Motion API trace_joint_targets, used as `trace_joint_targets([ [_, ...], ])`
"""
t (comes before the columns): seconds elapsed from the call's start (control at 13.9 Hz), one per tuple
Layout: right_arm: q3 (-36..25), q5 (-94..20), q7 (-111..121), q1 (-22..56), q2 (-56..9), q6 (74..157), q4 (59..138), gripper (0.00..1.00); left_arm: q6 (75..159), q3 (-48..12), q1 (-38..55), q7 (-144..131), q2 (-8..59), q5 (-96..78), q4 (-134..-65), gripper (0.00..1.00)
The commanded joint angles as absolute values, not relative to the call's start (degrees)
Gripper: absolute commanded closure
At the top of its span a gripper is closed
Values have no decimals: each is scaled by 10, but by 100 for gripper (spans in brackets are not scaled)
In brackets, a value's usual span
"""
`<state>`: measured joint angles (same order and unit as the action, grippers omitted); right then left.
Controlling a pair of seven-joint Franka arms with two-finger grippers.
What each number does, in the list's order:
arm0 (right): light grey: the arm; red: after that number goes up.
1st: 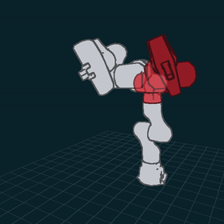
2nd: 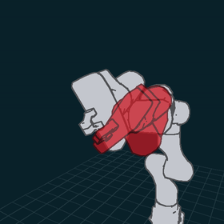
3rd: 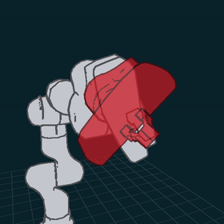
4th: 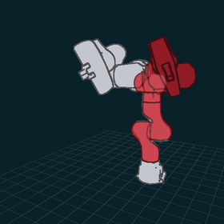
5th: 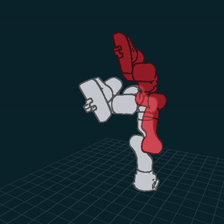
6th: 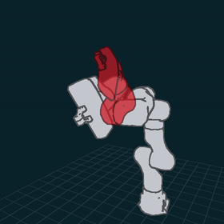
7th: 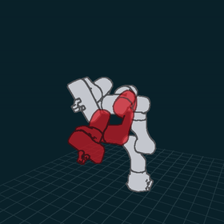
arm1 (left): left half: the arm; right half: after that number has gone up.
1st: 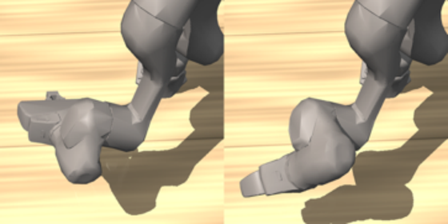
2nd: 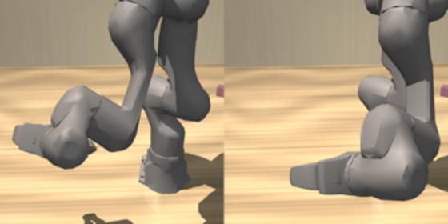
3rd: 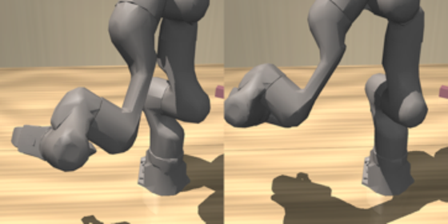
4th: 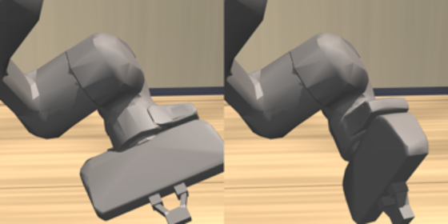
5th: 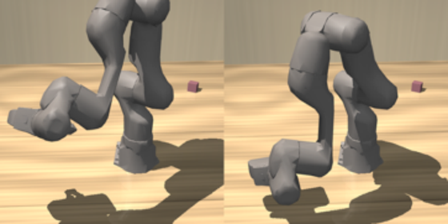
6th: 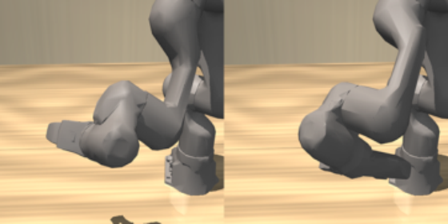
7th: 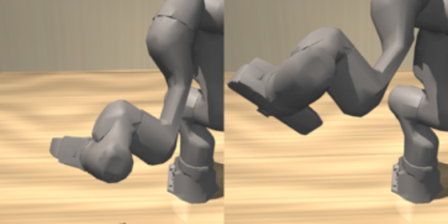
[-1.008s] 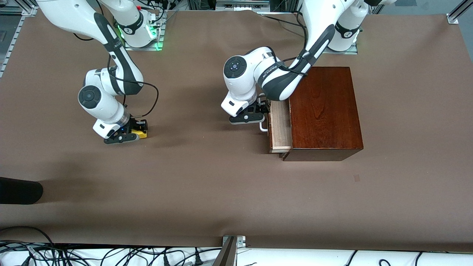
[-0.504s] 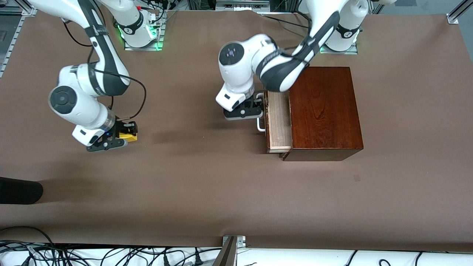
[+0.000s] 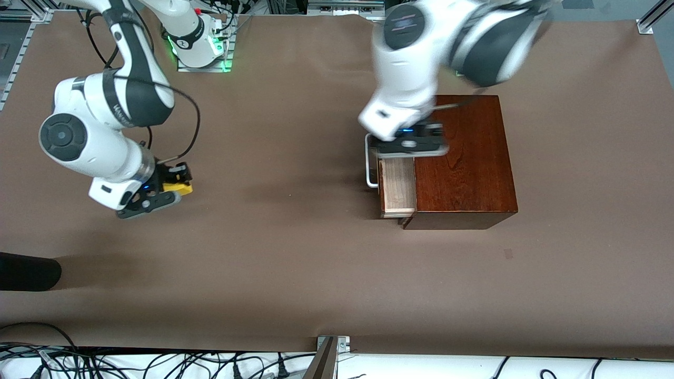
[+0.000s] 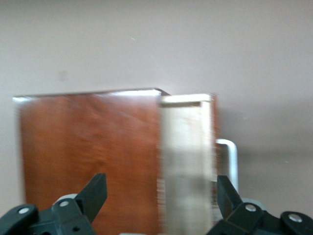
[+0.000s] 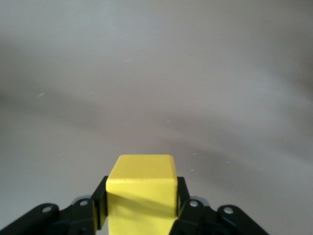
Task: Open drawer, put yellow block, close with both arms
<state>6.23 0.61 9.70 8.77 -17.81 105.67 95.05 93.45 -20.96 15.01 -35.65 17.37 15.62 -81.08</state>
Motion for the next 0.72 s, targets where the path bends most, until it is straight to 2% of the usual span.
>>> trace_joint_targets([
  [0.0,131,4,125,91,-183,1026,919,100,919,-214,67,-223,133,110,-828,0],
  [0.14,199,13,128,98,-185,1032,904,100,918,-193,41,-131,106,91,-838,0],
  [0.22,218,33,128,125,-188,1038,901,100,918,-163,43,-91,90,90,-851,0],
  [0.5,220,58,125,272,-246,1089,834,100,925,-38,56,85,27,18,-914,0],
  [0.65,220,92,127,333,-288,1085,775,100,925,-12,52,87,1,17,-946,0],
])
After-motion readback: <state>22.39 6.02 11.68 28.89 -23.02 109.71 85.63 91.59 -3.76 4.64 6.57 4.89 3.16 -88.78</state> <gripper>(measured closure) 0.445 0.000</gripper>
